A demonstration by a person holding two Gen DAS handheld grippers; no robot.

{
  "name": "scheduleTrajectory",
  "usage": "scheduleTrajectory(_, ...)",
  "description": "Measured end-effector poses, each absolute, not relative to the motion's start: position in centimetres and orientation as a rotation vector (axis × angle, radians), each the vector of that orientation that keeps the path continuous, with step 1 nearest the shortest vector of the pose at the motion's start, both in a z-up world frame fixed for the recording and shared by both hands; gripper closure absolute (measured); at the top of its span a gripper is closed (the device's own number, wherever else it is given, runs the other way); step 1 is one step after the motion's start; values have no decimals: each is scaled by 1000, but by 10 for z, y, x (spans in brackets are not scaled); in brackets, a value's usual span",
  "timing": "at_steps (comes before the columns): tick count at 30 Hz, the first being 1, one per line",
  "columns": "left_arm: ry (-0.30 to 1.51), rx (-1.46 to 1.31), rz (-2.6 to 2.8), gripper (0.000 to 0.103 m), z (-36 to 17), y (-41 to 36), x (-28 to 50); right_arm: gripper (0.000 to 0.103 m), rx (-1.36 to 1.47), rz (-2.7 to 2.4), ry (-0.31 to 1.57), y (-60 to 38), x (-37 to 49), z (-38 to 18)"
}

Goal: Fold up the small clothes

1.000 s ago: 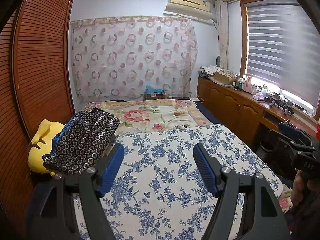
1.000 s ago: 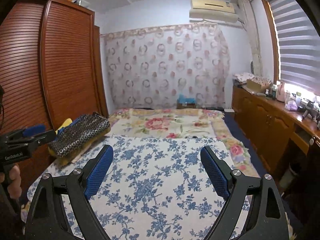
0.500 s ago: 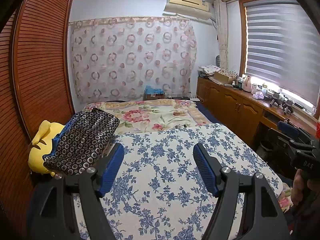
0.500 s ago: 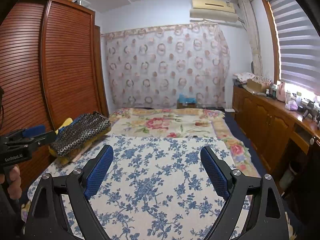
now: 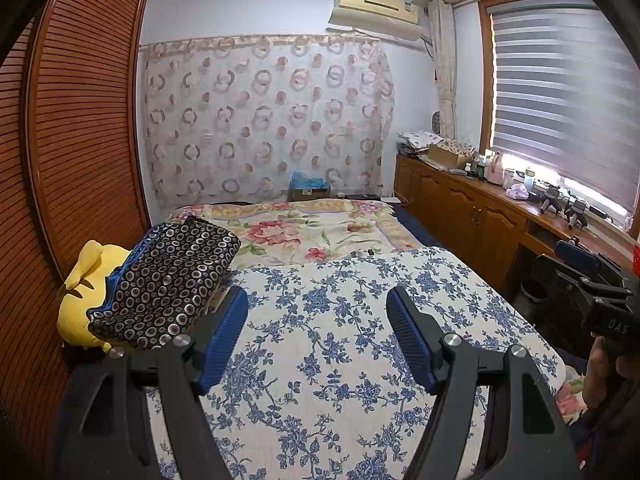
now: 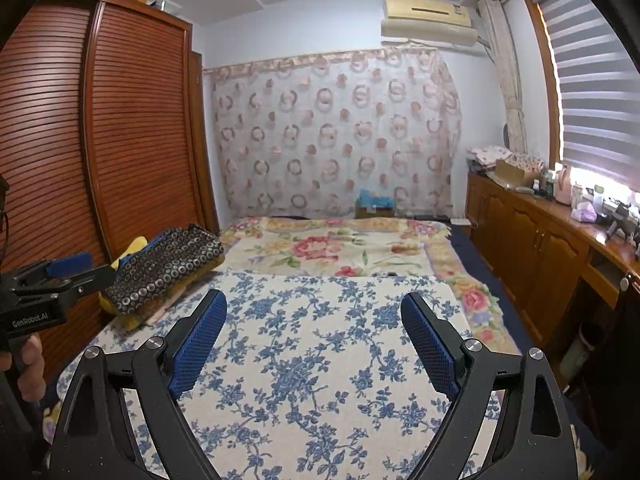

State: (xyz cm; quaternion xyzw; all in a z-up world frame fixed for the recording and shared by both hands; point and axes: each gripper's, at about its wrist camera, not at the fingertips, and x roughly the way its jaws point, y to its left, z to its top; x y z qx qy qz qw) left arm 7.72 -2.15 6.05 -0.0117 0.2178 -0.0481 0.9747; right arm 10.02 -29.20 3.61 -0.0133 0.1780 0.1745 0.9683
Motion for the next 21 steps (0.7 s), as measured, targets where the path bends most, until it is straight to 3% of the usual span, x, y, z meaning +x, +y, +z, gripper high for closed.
scheduleTrajectory(21,438,-23,-96,31,60,-22,76,12,-28,357,363,-291,98,36)
